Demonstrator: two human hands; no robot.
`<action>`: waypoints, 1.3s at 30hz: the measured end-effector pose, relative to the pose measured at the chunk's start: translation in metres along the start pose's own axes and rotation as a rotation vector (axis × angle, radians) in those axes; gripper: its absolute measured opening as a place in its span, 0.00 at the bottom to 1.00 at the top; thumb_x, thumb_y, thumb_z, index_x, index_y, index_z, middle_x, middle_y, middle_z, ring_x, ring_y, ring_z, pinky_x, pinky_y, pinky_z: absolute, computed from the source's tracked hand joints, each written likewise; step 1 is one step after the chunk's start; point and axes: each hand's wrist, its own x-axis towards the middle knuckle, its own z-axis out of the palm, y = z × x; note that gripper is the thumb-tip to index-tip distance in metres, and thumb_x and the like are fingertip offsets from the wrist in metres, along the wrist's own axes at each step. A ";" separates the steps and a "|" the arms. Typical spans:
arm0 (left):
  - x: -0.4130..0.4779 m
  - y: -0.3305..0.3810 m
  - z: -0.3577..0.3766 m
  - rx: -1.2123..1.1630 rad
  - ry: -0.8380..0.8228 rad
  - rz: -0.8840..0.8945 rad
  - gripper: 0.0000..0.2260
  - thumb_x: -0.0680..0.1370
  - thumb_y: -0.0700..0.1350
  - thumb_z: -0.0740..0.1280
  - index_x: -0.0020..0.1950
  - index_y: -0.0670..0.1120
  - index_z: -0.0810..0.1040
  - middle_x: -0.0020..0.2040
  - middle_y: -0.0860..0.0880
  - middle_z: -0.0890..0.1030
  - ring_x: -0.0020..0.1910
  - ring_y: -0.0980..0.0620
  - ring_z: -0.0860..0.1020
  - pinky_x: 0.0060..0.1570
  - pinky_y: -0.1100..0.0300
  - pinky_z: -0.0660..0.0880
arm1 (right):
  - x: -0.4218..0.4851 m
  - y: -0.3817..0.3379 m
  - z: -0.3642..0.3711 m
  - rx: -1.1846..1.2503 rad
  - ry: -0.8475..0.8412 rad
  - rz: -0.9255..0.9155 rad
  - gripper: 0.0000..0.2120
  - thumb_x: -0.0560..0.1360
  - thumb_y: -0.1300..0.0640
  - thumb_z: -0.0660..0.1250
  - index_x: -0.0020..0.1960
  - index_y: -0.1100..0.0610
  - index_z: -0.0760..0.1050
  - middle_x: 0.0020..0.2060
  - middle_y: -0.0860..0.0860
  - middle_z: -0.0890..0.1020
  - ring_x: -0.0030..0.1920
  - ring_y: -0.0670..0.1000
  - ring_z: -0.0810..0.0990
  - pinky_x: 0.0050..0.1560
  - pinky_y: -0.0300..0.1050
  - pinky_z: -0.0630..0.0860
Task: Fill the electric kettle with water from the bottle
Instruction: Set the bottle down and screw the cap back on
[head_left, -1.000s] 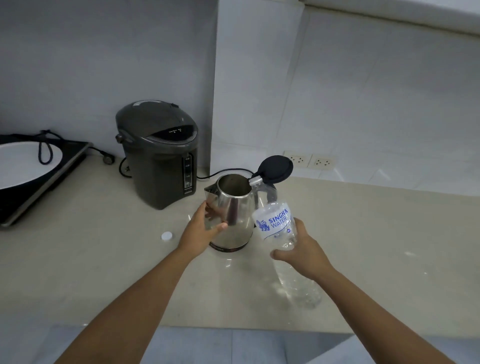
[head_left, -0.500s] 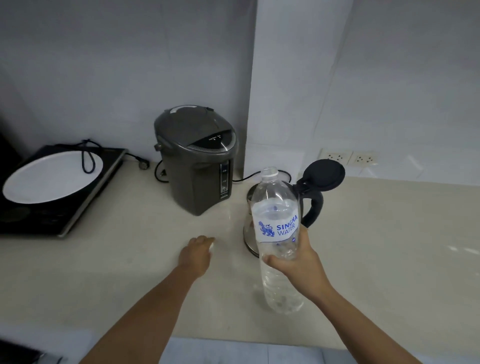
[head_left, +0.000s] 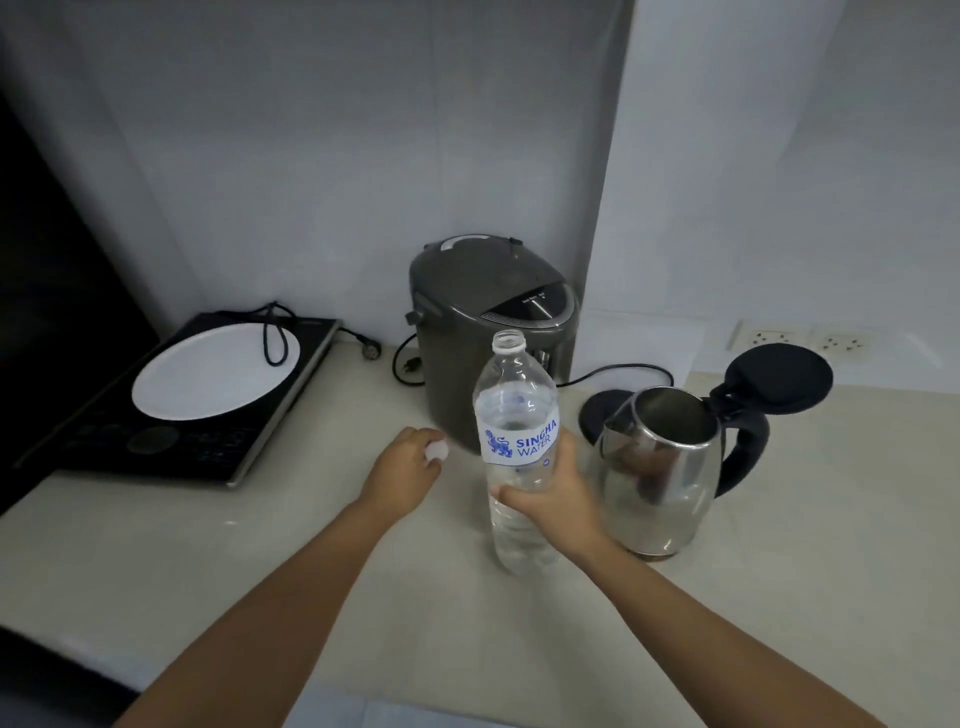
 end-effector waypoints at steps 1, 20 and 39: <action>0.001 -0.001 -0.010 -0.011 0.023 -0.007 0.18 0.77 0.36 0.68 0.68 0.42 0.77 0.61 0.42 0.78 0.56 0.42 0.79 0.58 0.59 0.72 | 0.007 0.000 0.009 0.016 0.003 -0.005 0.38 0.63 0.56 0.81 0.65 0.44 0.63 0.51 0.35 0.78 0.51 0.34 0.77 0.50 0.31 0.73; 0.018 0.052 -0.101 -0.297 0.303 0.046 0.15 0.78 0.40 0.70 0.64 0.49 0.80 0.51 0.50 0.82 0.41 0.68 0.78 0.54 0.59 0.78 | 0.061 0.007 0.077 0.093 -0.073 -0.071 0.48 0.55 0.47 0.83 0.65 0.44 0.56 0.61 0.42 0.74 0.62 0.43 0.75 0.58 0.35 0.73; 0.030 0.116 -0.144 -0.164 0.015 0.238 0.16 0.76 0.41 0.74 0.63 0.48 0.83 0.44 0.55 0.79 0.41 0.61 0.77 0.42 0.77 0.72 | 0.058 -0.042 0.046 0.108 -0.042 -0.164 0.43 0.59 0.43 0.80 0.67 0.40 0.62 0.59 0.37 0.77 0.59 0.41 0.77 0.59 0.46 0.77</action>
